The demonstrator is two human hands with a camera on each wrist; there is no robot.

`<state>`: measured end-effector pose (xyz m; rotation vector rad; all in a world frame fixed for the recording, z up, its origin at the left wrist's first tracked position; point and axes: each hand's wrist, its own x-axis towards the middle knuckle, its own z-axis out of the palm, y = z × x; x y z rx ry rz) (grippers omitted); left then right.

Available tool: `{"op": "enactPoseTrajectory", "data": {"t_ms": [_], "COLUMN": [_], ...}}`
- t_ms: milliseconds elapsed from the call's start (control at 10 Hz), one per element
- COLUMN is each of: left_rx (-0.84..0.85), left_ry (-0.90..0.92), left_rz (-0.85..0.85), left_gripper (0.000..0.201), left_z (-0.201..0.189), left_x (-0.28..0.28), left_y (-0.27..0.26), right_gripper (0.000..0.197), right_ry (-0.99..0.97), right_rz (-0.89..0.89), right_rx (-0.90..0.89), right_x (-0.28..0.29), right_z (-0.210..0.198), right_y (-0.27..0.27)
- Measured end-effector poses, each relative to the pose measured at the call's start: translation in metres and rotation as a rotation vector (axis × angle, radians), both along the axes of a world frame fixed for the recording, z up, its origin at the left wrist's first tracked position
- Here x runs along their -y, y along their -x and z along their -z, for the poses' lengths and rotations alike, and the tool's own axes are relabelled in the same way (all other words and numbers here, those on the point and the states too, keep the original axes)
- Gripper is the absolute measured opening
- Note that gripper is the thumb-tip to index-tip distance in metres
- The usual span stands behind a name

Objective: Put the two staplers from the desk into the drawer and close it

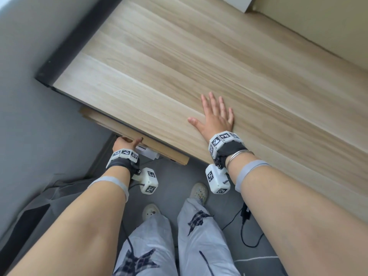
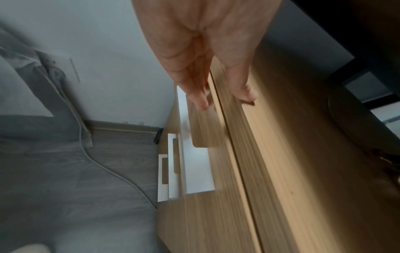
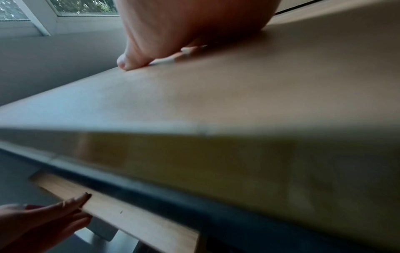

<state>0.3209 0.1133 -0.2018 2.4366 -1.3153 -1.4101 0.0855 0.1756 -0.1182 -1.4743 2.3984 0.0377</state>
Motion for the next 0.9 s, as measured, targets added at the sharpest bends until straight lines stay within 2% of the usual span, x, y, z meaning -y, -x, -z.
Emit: {"op": "enactPoseTrajectory", "data": {"t_ms": [100,300,400,500,600,700,800,900], "left_rx": [-0.060,-0.108,-0.077,-0.040,-0.065,-0.063,0.007,0.108], "left_ry": [0.017,-0.046,-0.096,-0.132,-0.134,-0.104,-0.139,-0.135], "left_rz": [-0.048,-0.092,-0.062,-0.064,-0.029,0.047,0.251,0.385], "left_gripper": [0.033,0.033,0.047,0.050,0.035,0.038,0.049,0.054], "left_z": [0.004,0.002,-0.003,-0.004,-0.001,-0.005,-0.017,-0.038], "left_x": [0.002,0.009,0.012,0.015,0.014,0.015,0.015,0.010], "left_y": [0.000,0.002,0.005,0.005,0.002,-0.002,0.001,-0.005], "right_gripper": [0.080,0.080,0.080,0.080,0.080,0.080,0.080,0.076], "right_ry": [0.008,0.003,-0.007,-0.002,-0.009,-0.020,-0.050,-0.033], "right_rz": [-0.005,-0.010,-0.011,-0.010,-0.012,-0.011,-0.003,0.009], "right_rx": [-0.005,0.000,0.004,0.005,0.002,0.019,0.054,0.109], "right_x": [0.000,0.001,0.001,0.002,0.000,0.002,0.002,0.001], "right_z": [0.000,0.000,0.000,0.000,0.000,-0.001,-0.003,-0.007], "right_y": [0.001,0.000,0.001,0.001,0.000,0.003,0.006,0.011]}}
